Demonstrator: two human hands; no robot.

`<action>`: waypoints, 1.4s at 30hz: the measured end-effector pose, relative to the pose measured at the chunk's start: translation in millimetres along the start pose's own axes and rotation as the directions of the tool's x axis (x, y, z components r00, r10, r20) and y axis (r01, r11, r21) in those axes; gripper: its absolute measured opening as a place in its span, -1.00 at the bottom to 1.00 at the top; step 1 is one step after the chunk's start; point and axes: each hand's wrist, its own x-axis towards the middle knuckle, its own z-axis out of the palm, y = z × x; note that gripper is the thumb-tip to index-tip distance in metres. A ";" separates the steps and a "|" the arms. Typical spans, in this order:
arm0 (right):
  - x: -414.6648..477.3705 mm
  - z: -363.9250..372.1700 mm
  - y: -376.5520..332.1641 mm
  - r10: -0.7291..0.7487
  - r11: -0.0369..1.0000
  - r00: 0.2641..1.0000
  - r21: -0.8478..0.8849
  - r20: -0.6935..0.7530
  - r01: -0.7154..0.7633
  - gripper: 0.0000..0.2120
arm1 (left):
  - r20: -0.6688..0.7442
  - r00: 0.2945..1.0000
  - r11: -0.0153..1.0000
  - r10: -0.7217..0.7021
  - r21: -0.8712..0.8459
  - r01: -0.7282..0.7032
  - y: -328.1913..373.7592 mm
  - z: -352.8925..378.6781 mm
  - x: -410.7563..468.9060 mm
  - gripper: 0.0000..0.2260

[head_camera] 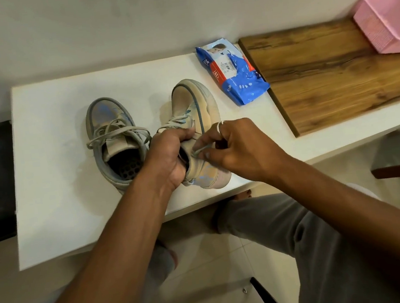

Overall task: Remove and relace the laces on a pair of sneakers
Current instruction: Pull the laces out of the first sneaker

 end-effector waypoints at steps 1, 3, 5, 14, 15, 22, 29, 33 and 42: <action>-0.4 -0.2 1.6 0.006 1.000 1.000 -0.009 -0.012 -0.006 -0.82 | 0.000 1.000 1.000 0.007 0.000 -0.007 0.0 1.2 -0.5 -0.70; 3.4 -0.2 3.1 0.015 0.998 0.996 -0.054 -0.085 -0.019 -0.82 | 0.010 1.000 1.000 0.013 -0.023 -0.013 -0.8 2.7 -0.4 -0.72; 4.8 3.0 0.3 0.009 0.997 0.991 -0.075 -0.136 -0.019 -0.82 | 0.025 1.000 0.999 0.015 -0.034 -0.014 -0.9 2.5 -0.2 -0.77; -4.3 4.7 0.4 0.010 0.999 0.987 -0.044 -0.161 -0.018 -0.82 | 0.043 0.999 0.999 0.030 -0.042 -0.029 -0.3 2.3 0.6 -0.81; -6.9 7.2 -2.6 -0.025 0.999 0.989 -0.045 -0.147 0.018 -0.81 | 0.046 0.998 0.999 0.036 -0.038 -0.034 -0.2 1.8 0.4 -0.81; -15.6 11.5 2.8 -0.042 0.998 0.982 -0.044 -0.185 0.034 -0.83 | 0.013 1.000 0.999 0.018 -0.029 -0.018 0.9 4.2 -2.2 -0.76; -13.4 15.5 4.6 -0.062 0.998 0.978 -0.030 -0.201 0.057 -0.84 | 0.021 1.000 1.000 0.010 -0.026 -0.009 2.5 3.9 -5.5 -0.79; 6.1 16.2 0.1 -0.040 0.999 0.969 -0.010 -0.242 0.038 -0.81 | 0.034 0.999 0.999 0.037 -0.036 -0.036 3.3 3.3 -5.9 -0.69; 21.7 10.1 -9.1 -0.066 0.998 0.968 -0.005 -0.244 0.066 -0.83 | 0.000 1.000 0.998 0.016 -0.065 -0.016 4.9 7.3 -7.9 -0.45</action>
